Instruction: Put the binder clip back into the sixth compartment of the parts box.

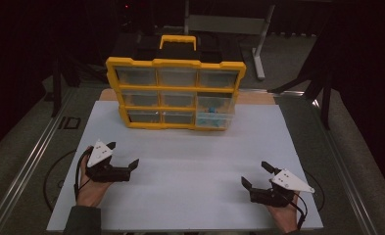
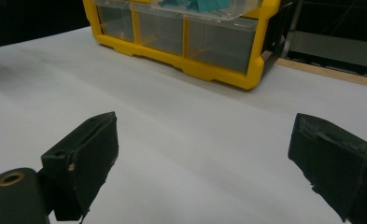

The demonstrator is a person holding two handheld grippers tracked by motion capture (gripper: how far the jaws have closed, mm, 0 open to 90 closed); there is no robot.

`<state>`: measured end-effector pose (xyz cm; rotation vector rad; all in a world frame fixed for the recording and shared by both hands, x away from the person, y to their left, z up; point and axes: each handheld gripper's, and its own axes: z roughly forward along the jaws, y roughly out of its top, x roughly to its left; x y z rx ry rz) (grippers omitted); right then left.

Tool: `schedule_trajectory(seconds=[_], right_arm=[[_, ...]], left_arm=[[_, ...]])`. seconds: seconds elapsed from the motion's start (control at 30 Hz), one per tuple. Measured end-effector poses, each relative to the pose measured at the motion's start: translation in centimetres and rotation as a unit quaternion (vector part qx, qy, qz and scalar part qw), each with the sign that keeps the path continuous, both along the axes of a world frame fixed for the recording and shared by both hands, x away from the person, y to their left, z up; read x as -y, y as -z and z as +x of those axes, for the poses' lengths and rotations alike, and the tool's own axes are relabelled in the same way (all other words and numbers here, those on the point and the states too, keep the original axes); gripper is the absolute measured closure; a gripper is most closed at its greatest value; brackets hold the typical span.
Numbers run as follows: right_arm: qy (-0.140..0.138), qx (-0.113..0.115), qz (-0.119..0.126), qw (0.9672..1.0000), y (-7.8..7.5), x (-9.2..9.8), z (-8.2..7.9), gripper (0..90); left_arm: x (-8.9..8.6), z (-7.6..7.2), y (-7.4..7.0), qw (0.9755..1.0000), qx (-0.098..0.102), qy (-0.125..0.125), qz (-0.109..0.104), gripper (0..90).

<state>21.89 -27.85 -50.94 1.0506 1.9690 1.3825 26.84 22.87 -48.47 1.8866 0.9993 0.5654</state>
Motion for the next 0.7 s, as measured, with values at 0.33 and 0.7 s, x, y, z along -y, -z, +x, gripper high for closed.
schedule_trajectory(seconds=[0.33, 0.7], right_arm=[[-0.010, 0.012, 0.006, 0.9999, 0.0, -0.5, 0.8, 8.4], [-0.010, 0.014, -0.002, 0.9999, 0.2, -0.4, 0.4, 8.4]], left_arm=[[-1.5, -2.8, 2.4, 0.9991, 0.020, -0.026, -0.026, 0.2], [-1.0, -3.5, 2.2, 0.9982, 0.033, -0.016, -0.048, 0.2]])
